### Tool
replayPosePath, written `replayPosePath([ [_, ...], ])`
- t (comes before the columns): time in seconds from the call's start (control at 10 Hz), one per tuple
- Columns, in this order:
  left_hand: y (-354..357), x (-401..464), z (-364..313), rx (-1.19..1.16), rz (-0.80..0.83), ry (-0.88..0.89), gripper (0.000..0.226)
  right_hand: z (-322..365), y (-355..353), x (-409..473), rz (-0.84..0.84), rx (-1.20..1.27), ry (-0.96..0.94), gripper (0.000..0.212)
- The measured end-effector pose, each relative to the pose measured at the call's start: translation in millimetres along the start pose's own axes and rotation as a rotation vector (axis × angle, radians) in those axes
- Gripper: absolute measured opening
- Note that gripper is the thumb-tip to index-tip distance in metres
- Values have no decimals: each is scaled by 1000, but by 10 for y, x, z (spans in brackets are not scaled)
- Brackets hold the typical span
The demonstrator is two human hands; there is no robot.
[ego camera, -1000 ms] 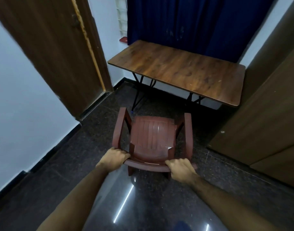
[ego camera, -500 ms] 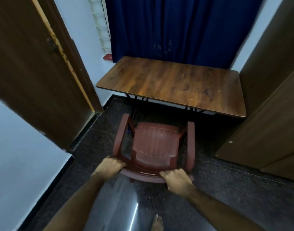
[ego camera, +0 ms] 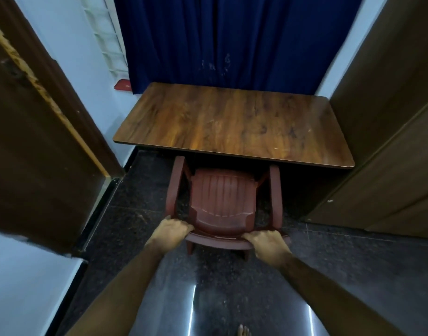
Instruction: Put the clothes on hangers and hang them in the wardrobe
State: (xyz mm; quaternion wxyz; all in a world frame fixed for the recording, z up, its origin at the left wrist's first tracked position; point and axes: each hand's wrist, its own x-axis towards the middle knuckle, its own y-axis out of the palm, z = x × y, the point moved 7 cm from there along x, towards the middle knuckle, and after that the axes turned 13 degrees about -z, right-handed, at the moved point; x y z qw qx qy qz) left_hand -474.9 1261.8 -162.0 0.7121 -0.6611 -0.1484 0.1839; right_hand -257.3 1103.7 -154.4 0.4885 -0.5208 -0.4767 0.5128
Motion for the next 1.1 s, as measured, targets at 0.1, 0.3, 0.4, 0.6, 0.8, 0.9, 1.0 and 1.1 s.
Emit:
replayPosePath([
  [0.1, -74, 167, 238, -23, 12, 16, 39, 36, -68, 229, -21, -19, 74, 53],
  [0.3, 76, 340, 513, -16, 35, 73, 40, -8, -64, 440, -15, -60, 125, 46],
  [0.4, 95, 368, 538, -2, -15, 118, 38, -19, -22, 477, -11, -91, 149, 42],
  [0.6, 78, 355, 493, -23, -105, 116, 39, -18, 4, 473, -4, -171, 205, 34],
  [0.8, -96, 235, 378, 13, 29, -25, 53, 78, -168, 391, 113, -153, 306, 51],
  [0.9, -219, 5, 271, -39, 36, -60, 64, 254, -366, 195, 114, -116, 304, 62],
  [1.0, -523, -271, 92, -59, -25, -76, 65, 371, -636, -85, 26, -79, 302, 60],
  [1.1, -1019, -504, -114, 1, -166, -109, 65, 469, -1022, -365, -98, -183, 247, 67],
])
